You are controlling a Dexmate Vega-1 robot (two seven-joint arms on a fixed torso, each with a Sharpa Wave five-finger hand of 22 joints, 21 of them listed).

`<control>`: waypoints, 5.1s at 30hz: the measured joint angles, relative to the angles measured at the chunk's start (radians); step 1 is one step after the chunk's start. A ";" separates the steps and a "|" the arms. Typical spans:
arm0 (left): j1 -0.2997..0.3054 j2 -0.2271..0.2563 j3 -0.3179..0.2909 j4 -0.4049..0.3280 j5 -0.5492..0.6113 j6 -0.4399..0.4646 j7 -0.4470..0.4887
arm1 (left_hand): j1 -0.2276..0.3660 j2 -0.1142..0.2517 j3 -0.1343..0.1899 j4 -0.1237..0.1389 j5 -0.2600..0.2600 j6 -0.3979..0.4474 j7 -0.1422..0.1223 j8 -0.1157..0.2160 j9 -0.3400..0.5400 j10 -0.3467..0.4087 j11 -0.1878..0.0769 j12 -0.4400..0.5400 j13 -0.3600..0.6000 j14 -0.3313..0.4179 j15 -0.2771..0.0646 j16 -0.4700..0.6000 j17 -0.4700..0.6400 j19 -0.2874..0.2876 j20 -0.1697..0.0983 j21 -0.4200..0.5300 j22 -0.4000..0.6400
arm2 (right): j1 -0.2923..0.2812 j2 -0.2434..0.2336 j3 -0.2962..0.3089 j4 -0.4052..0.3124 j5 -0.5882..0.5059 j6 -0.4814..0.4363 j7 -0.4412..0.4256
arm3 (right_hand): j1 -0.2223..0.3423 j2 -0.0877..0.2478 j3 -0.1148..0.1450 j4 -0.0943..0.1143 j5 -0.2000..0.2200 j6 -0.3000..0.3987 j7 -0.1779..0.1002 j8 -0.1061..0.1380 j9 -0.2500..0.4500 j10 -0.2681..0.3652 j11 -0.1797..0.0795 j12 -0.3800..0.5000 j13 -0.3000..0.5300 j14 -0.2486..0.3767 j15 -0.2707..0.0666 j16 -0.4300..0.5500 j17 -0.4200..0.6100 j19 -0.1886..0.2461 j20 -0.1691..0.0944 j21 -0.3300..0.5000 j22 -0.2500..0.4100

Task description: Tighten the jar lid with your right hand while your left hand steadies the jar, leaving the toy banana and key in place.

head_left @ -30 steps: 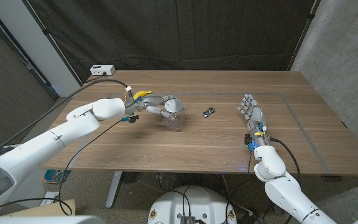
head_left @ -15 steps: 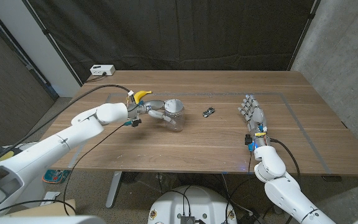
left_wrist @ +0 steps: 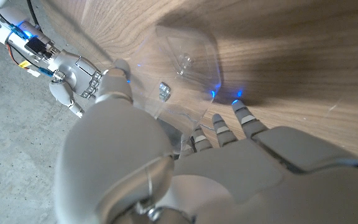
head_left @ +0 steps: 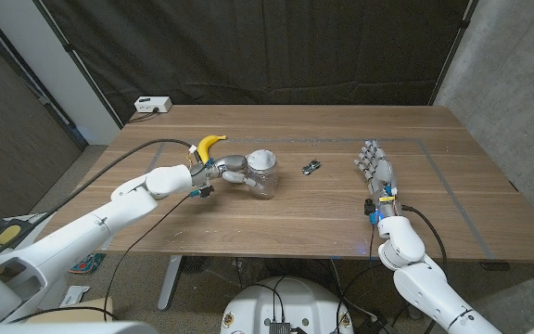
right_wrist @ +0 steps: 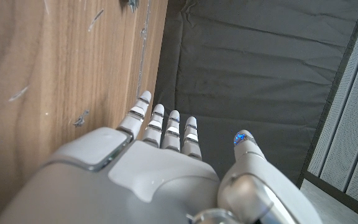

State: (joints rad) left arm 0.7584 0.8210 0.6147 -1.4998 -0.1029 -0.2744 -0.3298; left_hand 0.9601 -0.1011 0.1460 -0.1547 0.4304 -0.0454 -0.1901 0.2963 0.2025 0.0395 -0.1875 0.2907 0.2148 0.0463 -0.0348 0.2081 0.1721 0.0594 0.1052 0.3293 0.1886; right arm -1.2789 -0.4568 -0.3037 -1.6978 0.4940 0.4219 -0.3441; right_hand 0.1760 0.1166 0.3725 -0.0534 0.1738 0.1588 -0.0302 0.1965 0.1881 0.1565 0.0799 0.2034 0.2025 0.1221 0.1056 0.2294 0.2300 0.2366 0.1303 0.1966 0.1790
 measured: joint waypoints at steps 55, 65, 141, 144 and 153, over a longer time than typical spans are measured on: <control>0.036 -0.082 0.020 0.074 0.130 -0.012 0.254 | 0.066 0.043 -0.018 0.021 -0.231 0.346 0.086 0.170 -0.007 0.432 0.025 0.017 0.010 0.274 -0.008 0.040 0.023 0.084 0.014 0.021 0.020 | 0.288 -0.431 -0.194 -0.576 -0.379 -0.855 0.164 | 0.255 -0.033 0.092 -0.134 0.011 -0.023 0.034 0.000 0.000 0.007 -0.003 -0.004 0.000 0.045 -0.038 -0.005 -0.030 0.067 -0.009 0.019 -0.002; 0.028 -0.081 0.030 0.072 0.155 0.000 0.263 | 0.053 0.056 -0.018 0.021 -0.237 0.363 0.096 0.161 -0.014 0.432 0.025 0.011 0.010 0.264 -0.007 0.040 0.023 0.081 0.011 0.021 0.021 | 0.465 -0.479 -0.351 -0.681 -0.548 -1.110 0.315 | 0.323 -0.057 0.102 -0.133 0.007 -0.076 0.028 -0.005 0.005 -0.062 -0.018 -0.012 0.005 -0.017 -0.030 -0.030 -0.030 0.045 -0.002 0.007 -0.002; 0.015 -0.061 0.054 0.010 0.266 0.105 0.307 | 0.036 0.073 -0.018 0.023 -0.246 0.362 0.096 0.137 -0.015 0.452 0.030 -0.019 0.016 0.265 -0.006 0.028 0.018 0.062 0.014 0.015 0.021 | 1.054 -0.079 -0.769 -0.333 -1.407 -0.914 1.437 | 0.655 -0.102 0.153 -0.129 0.007 -0.241 -0.184 -0.005 0.015 -0.252 -0.112 -0.019 0.009 -0.142 -0.062 -0.037 -0.035 0.027 -0.005 -0.001 -0.007; 0.019 -0.059 0.054 0.002 0.266 0.108 0.309 | 0.036 0.073 -0.018 0.023 -0.246 0.363 0.096 0.133 -0.015 0.454 0.032 -0.019 0.015 0.265 -0.006 0.028 0.018 0.061 0.012 0.015 0.021 | 1.058 -0.069 -0.767 -0.313 -1.418 -0.864 1.484 | 0.655 -0.102 0.153 -0.129 0.007 -0.241 -0.184 -0.005 0.015 -0.252 -0.112 -0.015 0.009 -0.141 -0.062 -0.037 -0.035 0.027 -0.005 -0.001 -0.007; 0.019 -0.059 0.052 0.002 0.266 0.110 0.310 | 0.033 0.076 -0.018 0.023 -0.249 0.363 0.096 0.129 -0.014 0.454 0.032 -0.019 0.015 0.265 -0.006 0.028 0.018 0.061 0.012 0.015 0.021 | 1.072 -0.043 -0.765 -0.257 -1.419 -0.835 1.533 | 0.693 -0.106 0.149 -0.124 0.007 -0.214 -0.186 0.016 0.015 -0.231 -0.123 0.003 0.009 -0.121 -0.082 -0.033 -0.034 0.058 -0.029 0.004 -0.007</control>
State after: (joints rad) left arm 0.7778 0.7625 0.6664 -1.4982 0.1631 -0.1643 -0.0195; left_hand 0.9929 -0.0252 0.1279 -0.1318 0.1814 0.3171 -0.0945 0.4258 0.1885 0.4934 -0.1555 0.2716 0.2296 0.3109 -0.0410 0.2362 0.1905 0.1204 0.1172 0.3439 0.2091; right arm -0.2070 -0.4994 -1.0683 -1.9546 -0.9255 -0.4133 1.1891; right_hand 0.8693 0.0107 0.5213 -0.1776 0.1807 -0.0551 -0.2161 0.2120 0.2036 -0.0742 -0.0429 0.2064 0.2116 0.0007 0.0233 0.1968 0.1956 0.2944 0.1015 0.2004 0.1723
